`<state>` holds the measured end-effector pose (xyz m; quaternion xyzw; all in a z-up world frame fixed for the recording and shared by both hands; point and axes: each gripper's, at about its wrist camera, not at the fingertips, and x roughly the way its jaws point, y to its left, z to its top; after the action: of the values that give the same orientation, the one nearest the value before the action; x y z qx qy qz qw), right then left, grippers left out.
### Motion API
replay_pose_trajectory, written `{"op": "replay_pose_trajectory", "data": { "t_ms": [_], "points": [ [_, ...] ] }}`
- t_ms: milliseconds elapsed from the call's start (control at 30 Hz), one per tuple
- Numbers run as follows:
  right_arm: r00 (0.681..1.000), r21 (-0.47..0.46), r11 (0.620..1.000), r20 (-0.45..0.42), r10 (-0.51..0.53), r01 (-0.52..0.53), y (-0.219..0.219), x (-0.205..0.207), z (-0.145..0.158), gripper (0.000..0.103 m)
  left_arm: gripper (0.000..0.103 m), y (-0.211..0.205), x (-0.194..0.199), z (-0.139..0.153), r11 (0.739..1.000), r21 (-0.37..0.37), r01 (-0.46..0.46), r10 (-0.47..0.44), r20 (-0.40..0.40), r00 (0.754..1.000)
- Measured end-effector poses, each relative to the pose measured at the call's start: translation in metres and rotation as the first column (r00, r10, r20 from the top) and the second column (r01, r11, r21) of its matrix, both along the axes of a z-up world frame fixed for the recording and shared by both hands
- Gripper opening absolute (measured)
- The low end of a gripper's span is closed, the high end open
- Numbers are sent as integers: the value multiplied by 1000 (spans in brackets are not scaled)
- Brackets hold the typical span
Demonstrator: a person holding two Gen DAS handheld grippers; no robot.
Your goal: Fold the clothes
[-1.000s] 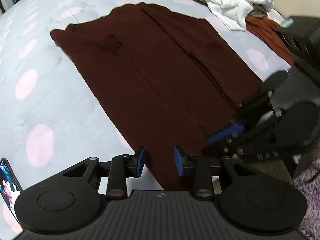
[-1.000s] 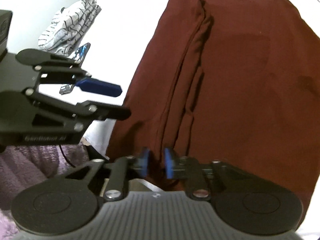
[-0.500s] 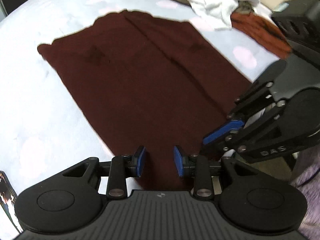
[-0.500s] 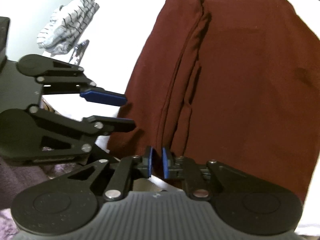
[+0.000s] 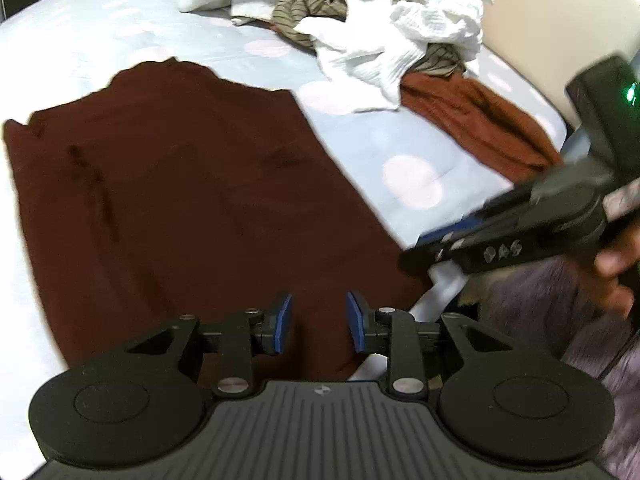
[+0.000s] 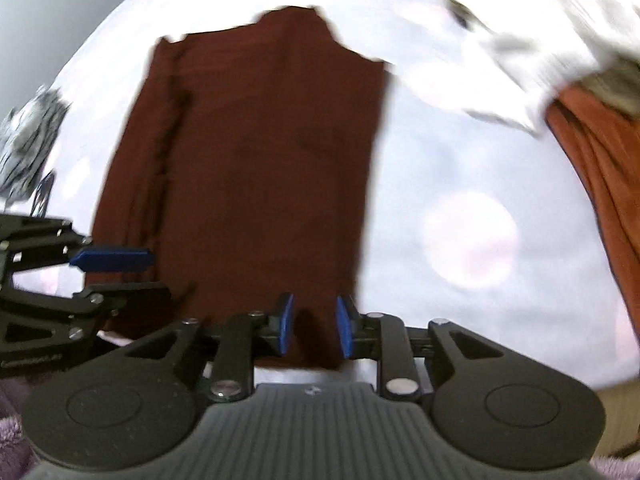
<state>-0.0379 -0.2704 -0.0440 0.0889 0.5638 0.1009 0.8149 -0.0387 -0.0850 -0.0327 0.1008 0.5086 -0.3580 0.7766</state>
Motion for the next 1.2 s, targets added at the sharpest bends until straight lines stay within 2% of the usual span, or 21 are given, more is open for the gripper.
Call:
{"op": "replay_pose_trajectory", "data": {
  "t_ms": [100, 200, 300, 400, 533, 567, 633, 733, 767, 833, 1000, 1200],
  "points": [
    [998, 44, 998, -37, -42, 44, -21, -4, -11, 29, 26, -17, 0, -7, 1000, -24, 9, -9, -31, 999],
    [994, 122, 989, -84, -70, 80, -32, -3, -29, 29, 24, -32, -4, -19, 999, 0, 49, -49, -51, 997],
    [991, 180, 978, -100, -88, 105, -39, -1, -40, 30, 24, -37, -6, -32, 998, 38, 52, -50, -67, 997],
    [991, 220, 970, -101, -82, 103, -41, -1, -41, 21, 24, -39, -6, -44, 996, 72, 58, -53, -68, 996],
    [992, 222, 971, -105, -69, 91, -37, -1, -45, 23, 24, -40, -11, -47, 994, 87, 66, -62, -45, 997],
    [991, 229, 969, -107, -76, 98, -36, 1, -46, 23, 24, -40, -15, -44, 994, 90, 68, -66, -29, 997],
    [990, 241, 964, -110, -88, 112, -35, 3, -47, 16, 24, -39, -22, -37, 993, 96, 74, -74, 3, 997],
    [991, 262, 958, -92, -92, 113, -32, 4, -41, 14, 27, -45, -35, -25, 986, 134, 101, -115, 99, 988],
    [992, 264, 958, -89, -92, 112, -30, 4, -39, 14, 29, -48, -40, -22, 983, 146, 109, -128, 126, 984],
    [992, 268, 957, -82, -91, 110, -27, 4, -35, 14, 41, -55, -50, -18, 978, 162, 129, -156, 166, 974],
    [991, 285, 951, -81, -103, 122, -23, 7, -28, 14, 41, -74, -67, -18, 962, 218, 166, -216, 228, 949],
    [992, 294, 948, -79, -99, 118, -18, 7, -23, 14, 39, -87, -76, -25, 950, 283, 134, -218, 291, 931]
  ]
}}
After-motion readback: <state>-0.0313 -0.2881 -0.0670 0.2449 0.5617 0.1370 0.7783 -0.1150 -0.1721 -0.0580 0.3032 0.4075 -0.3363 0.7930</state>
